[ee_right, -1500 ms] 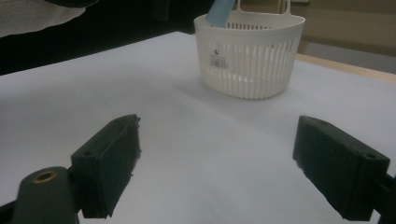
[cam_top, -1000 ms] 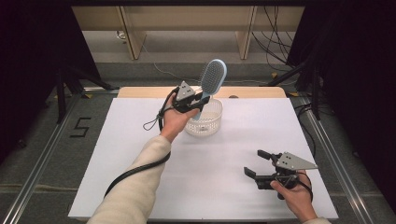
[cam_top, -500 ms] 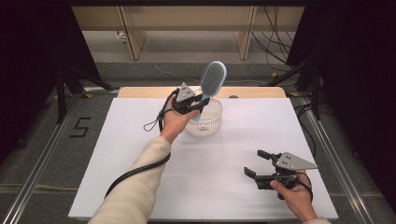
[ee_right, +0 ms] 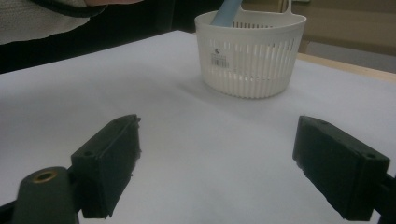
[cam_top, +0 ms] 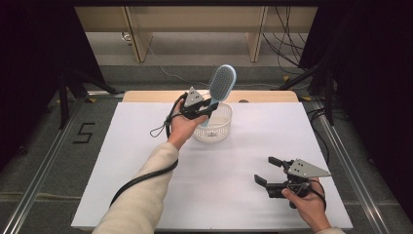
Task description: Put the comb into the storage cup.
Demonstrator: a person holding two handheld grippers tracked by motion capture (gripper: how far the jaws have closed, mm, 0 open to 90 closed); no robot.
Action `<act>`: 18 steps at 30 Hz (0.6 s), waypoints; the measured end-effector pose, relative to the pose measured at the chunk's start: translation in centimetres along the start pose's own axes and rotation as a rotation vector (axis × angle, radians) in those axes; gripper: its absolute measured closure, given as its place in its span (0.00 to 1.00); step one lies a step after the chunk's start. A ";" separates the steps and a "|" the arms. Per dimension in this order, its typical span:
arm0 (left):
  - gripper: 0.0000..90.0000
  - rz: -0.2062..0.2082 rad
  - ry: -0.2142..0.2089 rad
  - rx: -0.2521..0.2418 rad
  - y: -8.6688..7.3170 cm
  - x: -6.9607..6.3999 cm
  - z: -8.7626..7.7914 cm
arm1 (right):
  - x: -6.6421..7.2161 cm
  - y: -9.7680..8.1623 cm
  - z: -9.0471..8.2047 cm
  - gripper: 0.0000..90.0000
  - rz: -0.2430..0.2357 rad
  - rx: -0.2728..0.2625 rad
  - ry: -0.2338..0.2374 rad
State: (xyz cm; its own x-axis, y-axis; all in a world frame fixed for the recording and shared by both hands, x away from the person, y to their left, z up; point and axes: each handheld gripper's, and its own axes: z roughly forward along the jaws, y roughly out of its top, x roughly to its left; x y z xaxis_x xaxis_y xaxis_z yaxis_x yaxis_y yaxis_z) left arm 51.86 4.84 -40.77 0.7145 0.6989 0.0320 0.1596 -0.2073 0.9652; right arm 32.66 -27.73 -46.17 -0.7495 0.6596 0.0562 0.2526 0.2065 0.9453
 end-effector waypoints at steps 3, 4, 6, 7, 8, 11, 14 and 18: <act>0.77 -0.001 0.003 0.002 -0.1 0.0 0.0 | 0.0 0.0 0.0 0.17 0.001 0.000 0.000; 0.77 -0.001 0.003 0.002 -0.1 0.0 0.1 | 0.0 0.0 0.0 0.17 0.001 0.000 0.000; 0.77 -0.004 -0.004 0.006 -0.1 0.1 0.1 | 0.0 0.0 0.0 0.17 0.000 0.000 0.000; 0.77 0.003 0.005 0.006 -0.1 0.1 0.1 | 0.0 0.0 0.0 0.17 0.000 0.000 0.000; 0.77 0.006 0.007 0.009 -0.1 0.1 0.1 | 0.0 0.0 0.0 0.17 0.001 0.000 0.000; 0.77 0.006 0.004 0.013 -0.2 0.1 0.2 | 0.0 0.0 0.0 0.17 0.002 -0.001 0.000; 0.77 0.004 -0.001 0.017 -0.3 0.1 0.3 | 0.0 0.0 0.0 0.17 0.002 -0.002 0.000; 0.77 0.004 0.006 0.014 -0.4 0.2 0.3 | 0.0 0.0 0.0 0.17 0.001 -0.003 0.001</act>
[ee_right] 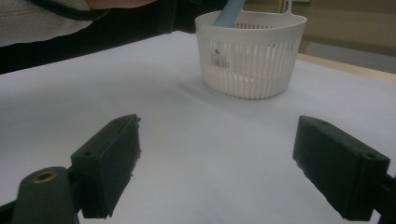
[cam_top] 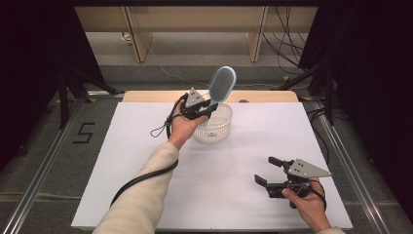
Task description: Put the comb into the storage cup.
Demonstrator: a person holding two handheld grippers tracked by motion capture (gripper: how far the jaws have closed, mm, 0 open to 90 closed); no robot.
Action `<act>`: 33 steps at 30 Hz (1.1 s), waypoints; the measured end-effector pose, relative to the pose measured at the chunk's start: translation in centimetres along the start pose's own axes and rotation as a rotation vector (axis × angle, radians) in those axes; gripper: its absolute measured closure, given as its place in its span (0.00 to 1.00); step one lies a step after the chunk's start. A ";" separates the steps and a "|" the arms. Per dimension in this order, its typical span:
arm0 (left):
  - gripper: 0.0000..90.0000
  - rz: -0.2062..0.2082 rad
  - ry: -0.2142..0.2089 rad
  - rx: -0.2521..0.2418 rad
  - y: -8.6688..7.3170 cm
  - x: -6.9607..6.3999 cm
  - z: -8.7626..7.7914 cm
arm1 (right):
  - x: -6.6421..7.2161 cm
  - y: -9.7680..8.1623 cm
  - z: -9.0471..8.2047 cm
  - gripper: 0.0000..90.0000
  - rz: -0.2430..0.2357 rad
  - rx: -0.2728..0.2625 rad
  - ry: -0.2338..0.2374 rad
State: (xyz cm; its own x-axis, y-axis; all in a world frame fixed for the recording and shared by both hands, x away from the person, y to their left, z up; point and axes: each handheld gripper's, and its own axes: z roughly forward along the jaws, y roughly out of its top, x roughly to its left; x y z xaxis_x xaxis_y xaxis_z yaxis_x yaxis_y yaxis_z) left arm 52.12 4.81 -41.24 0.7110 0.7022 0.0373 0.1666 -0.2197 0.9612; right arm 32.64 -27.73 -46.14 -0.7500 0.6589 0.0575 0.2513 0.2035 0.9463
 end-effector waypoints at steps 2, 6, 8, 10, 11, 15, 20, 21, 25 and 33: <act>0.77 0.001 0.000 0.006 -0.1 0.0 0.1 | 0.0 0.0 0.0 0.17 0.001 0.001 0.000; 0.77 0.003 -0.002 0.015 -0.2 0.1 0.2 | 0.0 0.0 0.0 0.17 0.000 0.001 0.000; 0.77 0.010 0.002 0.016 -0.2 0.1 0.2 | 0.0 0.0 0.0 0.17 0.000 0.001 0.000; 0.77 0.008 -0.004 0.021 -0.3 0.0 0.2 | 0.0 0.0 0.0 0.17 0.000 0.002 0.001; 0.77 0.011 0.003 0.021 -0.3 0.1 0.2 | 0.0 0.0 0.0 0.17 0.000 0.002 0.000; 0.77 0.005 -0.001 0.024 -0.5 0.1 0.3 | 0.0 0.0 0.0 0.17 0.000 0.001 0.000; 0.77 0.004 0.000 0.036 -0.6 0.1 0.4 | 0.0 0.0 0.0 0.17 0.000 0.001 -0.001; 0.77 0.008 0.002 0.038 -0.7 0.1 0.5 | 0.0 0.0 0.0 0.17 -0.001 0.002 0.000; 0.77 0.007 0.003 0.043 -0.8 0.1 0.6 | 0.0 0.0 0.0 0.17 -0.002 0.001 0.000; 0.77 0.014 0.001 0.050 -0.9 -0.1 0.7 | 0.0 0.0 0.0 0.17 -0.002 -0.001 0.000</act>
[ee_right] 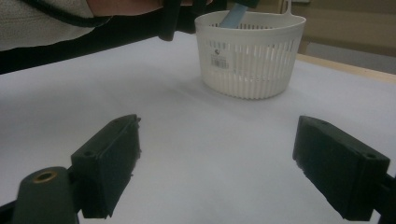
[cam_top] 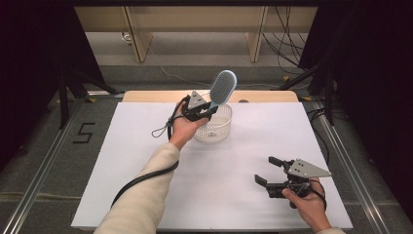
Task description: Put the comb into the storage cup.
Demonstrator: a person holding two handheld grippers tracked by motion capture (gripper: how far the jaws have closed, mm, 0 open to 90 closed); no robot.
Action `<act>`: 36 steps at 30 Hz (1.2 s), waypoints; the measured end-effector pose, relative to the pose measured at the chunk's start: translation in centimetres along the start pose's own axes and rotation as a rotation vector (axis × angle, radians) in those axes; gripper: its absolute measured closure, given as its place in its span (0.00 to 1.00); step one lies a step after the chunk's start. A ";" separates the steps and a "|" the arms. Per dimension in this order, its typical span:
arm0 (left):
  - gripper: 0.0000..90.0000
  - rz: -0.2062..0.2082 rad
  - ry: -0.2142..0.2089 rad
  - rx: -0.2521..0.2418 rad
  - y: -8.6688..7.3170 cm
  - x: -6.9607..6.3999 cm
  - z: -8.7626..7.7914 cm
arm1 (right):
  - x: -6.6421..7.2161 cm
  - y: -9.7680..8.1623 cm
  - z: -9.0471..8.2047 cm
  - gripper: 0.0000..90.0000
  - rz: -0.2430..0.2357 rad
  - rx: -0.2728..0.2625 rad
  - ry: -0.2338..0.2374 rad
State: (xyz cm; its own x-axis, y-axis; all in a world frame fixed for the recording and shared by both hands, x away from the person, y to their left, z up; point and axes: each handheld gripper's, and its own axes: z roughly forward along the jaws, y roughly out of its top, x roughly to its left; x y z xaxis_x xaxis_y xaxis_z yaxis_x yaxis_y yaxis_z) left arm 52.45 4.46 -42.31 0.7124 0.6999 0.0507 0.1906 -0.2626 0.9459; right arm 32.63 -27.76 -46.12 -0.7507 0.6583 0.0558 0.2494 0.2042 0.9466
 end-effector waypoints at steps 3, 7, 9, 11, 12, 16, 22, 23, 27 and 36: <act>0.77 0.000 -0.001 0.004 -0.1 0.0 0.1 | 0.0 0.0 0.0 0.17 0.000 0.000 0.000; 0.77 -0.006 -0.001 0.014 -0.2 0.0 0.2 | 0.0 0.0 0.0 0.17 0.001 0.000 0.001; 0.77 0.006 -0.001 0.024 -0.2 0.0 0.2 | 0.0 0.0 0.0 0.17 0.000 0.000 0.000; 0.77 0.006 0.001 0.029 -0.2 0.0 0.3 | 0.0 0.0 0.0 0.17 0.001 0.001 0.000; 0.76 0.005 0.003 0.034 -0.2 0.0 0.3 | 0.0 0.0 0.0 0.17 0.002 0.001 0.000; 0.72 0.001 0.013 0.047 -0.2 0.1 0.2 | 0.0 0.0 0.0 0.17 0.002 0.001 0.001; 0.44 -0.009 0.030 0.036 0.7 0.0 -0.5 | 0.0 0.0 0.0 0.17 0.002 0.004 -0.001; 0.38 -0.010 0.031 0.037 0.8 0.0 -0.7 | 0.0 0.0 0.0 0.17 0.002 0.004 -0.001; 0.23 -0.028 0.051 0.043 1.3 0.0 -1.4 | 0.0 -0.1 0.1 0.17 0.001 0.004 0.000; 0.09 -0.074 0.054 0.062 1.8 -0.2 -2.7 | 0.0 -0.1 0.1 0.17 0.001 0.003 -0.001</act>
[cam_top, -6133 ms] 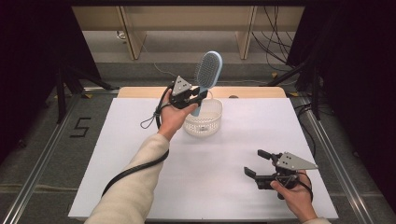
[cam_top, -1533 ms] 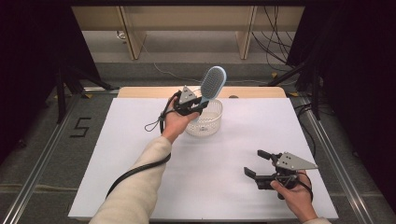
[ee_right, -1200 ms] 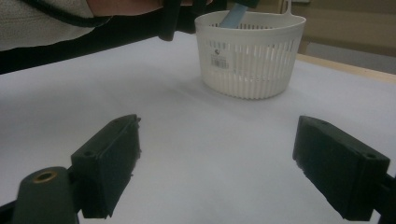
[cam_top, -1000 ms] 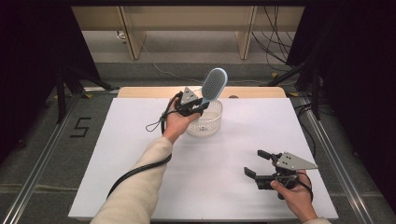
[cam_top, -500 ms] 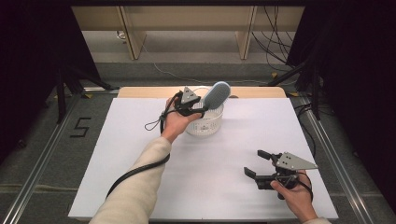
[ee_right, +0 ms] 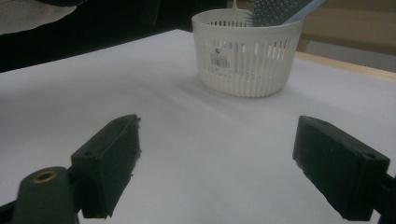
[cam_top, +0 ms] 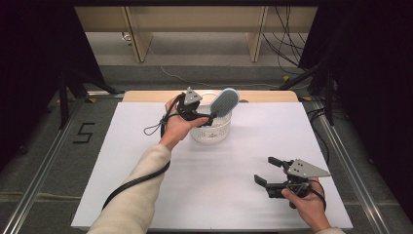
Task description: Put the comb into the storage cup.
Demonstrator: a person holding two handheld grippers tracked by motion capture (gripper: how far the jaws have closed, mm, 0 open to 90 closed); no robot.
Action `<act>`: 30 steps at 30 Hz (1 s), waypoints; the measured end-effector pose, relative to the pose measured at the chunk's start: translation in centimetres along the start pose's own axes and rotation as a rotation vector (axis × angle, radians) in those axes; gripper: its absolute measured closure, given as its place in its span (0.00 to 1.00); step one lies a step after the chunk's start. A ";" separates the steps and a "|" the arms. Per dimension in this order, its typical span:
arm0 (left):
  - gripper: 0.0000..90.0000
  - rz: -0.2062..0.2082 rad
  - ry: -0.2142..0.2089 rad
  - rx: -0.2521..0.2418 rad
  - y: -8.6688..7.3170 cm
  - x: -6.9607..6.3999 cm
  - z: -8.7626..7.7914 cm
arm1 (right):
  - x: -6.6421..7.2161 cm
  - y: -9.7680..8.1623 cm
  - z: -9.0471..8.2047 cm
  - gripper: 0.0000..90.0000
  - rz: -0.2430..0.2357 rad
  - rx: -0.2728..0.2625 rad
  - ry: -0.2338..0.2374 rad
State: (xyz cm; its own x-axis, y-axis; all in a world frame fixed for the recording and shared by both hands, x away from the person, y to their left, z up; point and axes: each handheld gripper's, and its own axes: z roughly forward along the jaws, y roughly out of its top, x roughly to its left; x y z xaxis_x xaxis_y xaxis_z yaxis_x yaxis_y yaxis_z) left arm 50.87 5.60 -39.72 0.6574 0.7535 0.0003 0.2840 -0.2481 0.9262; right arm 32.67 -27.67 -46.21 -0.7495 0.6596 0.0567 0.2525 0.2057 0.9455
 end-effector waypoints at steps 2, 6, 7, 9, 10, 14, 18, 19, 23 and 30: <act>0.05 -0.003 0.007 0.011 0.0 0.1 -0.3 | 0.0 0.0 0.0 0.17 0.001 0.000 -0.001; 0.00 0.003 0.019 0.033 -0.2 0.1 -0.8 | 0.0 0.0 0.0 0.17 0.002 0.000 -0.003; 0.00 0.006 0.020 0.035 -0.3 0.1 -1.0 | 0.0 0.0 0.0 0.17 0.003 0.001 -0.003; 0.00 0.006 0.023 0.038 -0.4 0.1 -1.3 | 0.0 0.0 0.0 0.17 0.004 0.001 -0.003; 0.00 0.010 0.025 0.042 -0.4 0.1 -1.5 | 0.0 0.0 0.0 0.17 0.004 0.000 -0.004; 0.00 0.017 0.035 0.050 -0.6 0.2 -2.2 | 0.0 0.0 0.0 0.17 0.004 0.001 -0.005; 0.00 0.014 0.042 0.050 -0.8 0.4 -2.8 | -0.1 0.0 0.0 0.17 0.004 0.001 -0.006; 0.00 0.013 0.043 0.050 -0.9 0.5 -2.9 | -0.1 0.0 0.0 0.17 0.004 0.002 -0.006; 0.00 0.008 0.050 0.051 -1.1 0.7 -3.6 | -0.1 0.0 0.0 0.17 0.005 0.000 -0.006; 0.00 0.004 0.050 0.047 -1.4 0.7 -4.7 | 0.0 0.0 0.0 0.17 0.003 0.001 -0.008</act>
State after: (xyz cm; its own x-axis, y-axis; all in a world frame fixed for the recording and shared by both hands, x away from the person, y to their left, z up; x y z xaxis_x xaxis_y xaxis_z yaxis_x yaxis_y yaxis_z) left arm 47.64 9.33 -39.22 0.6230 0.7818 0.0235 0.3153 -0.2786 0.9072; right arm 32.70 -27.67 -46.23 -0.7438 0.6659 0.0572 0.2553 0.2039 0.9451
